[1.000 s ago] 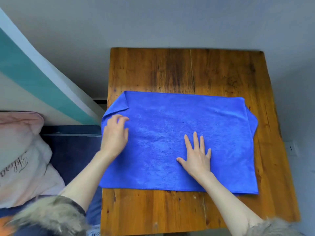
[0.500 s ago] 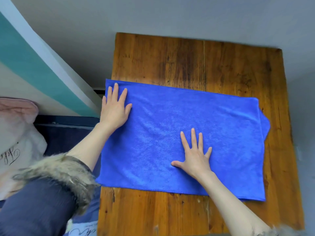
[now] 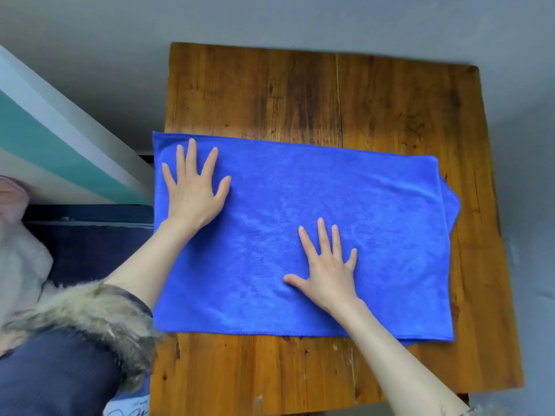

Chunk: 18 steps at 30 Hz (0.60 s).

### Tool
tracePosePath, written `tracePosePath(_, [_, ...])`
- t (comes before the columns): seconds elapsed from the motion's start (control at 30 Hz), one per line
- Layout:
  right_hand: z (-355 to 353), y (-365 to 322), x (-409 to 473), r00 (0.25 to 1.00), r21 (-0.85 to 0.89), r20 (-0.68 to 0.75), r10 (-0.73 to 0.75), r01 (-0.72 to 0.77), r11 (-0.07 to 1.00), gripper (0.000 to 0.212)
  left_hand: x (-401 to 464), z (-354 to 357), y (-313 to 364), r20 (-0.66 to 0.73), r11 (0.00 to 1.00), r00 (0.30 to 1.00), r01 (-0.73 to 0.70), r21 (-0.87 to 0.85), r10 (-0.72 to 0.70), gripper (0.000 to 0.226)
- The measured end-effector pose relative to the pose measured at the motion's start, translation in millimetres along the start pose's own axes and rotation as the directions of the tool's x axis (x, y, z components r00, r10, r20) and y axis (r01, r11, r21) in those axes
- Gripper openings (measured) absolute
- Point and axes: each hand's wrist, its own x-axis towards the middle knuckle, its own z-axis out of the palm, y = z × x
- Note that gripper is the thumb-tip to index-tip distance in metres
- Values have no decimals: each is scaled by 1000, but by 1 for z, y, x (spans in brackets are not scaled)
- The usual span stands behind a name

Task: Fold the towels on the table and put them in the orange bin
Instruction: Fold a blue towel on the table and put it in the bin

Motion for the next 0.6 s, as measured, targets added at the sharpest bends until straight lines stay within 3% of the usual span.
tracePosePath(0.17, [-13,31,-12,940,361,-327,96,31,932,43,-47,21,63,63,992,990,-125,-21,126,60])
tracePosePath(0.23, [-21,60,-17,873,446,-448,195,29,895,32,-64,34,94,92,984,980,-176,-13,177,60])
tracePosePath(0.33, [-32,118,-22,771,547,-511,380,-50,836,25,-84,56,143,123,968,960,-253,-8,252,60])
tracePosePath(0.4, [-38,164,-23,700,687,-449,555,-127,715,22,-97,72,178,152,946,936,-324,9,319,59])
tracePosePath(0.5, [-45,223,-15,635,858,-219,741,-236,456,19,-109,95,225,202,907,893,-418,46,402,57])
tracePosePath(0.6, [-50,255,5,758,869,-12,652,-315,382,25,-109,114,260,232,921,901,-388,49,367,57])
